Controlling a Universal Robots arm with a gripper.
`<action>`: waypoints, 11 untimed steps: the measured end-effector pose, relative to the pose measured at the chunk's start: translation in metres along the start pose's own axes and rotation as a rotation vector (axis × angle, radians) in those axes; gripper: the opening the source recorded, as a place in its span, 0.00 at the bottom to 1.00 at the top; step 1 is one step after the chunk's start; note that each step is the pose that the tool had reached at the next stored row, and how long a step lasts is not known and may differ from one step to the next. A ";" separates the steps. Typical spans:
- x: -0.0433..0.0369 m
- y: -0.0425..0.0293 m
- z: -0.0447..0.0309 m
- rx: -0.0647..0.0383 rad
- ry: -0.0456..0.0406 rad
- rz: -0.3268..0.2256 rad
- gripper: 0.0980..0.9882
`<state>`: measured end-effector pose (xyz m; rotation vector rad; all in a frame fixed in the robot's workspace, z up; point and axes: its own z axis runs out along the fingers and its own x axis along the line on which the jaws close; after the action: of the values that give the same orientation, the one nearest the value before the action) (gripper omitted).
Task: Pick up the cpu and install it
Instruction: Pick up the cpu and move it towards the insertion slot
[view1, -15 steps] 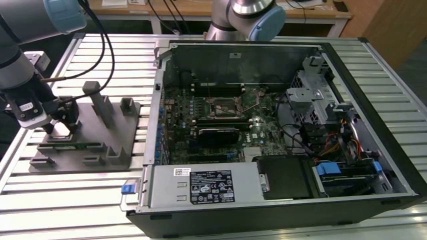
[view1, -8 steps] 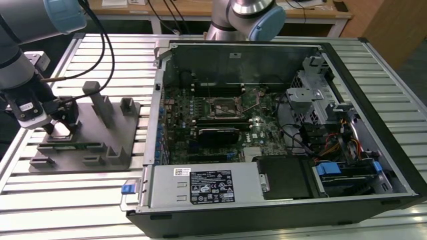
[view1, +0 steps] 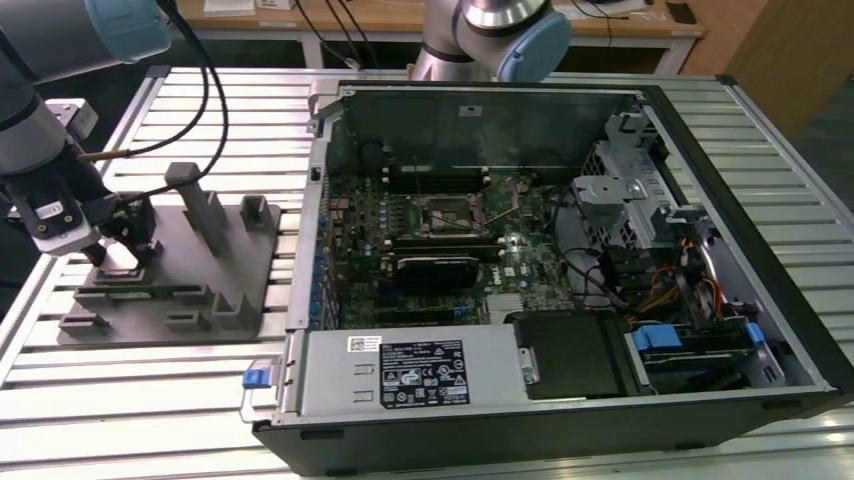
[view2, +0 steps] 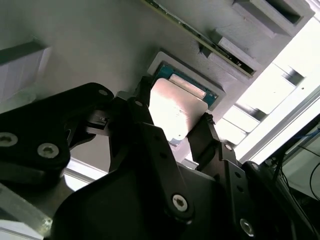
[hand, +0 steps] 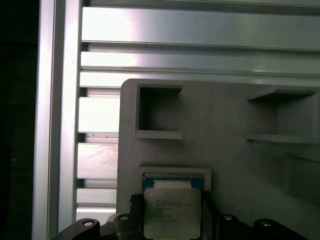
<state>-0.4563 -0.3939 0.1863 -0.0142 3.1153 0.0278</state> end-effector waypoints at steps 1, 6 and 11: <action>0.0000 0.0000 -0.0015 0.000 0.0000 0.000 0.50; -0.0002 0.0001 -0.0070 0.000 0.0001 0.000 0.50; -0.0003 0.0002 -0.0115 0.000 0.0001 0.000 0.50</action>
<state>-0.4563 -0.3939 0.1978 -0.0143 3.1153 0.0277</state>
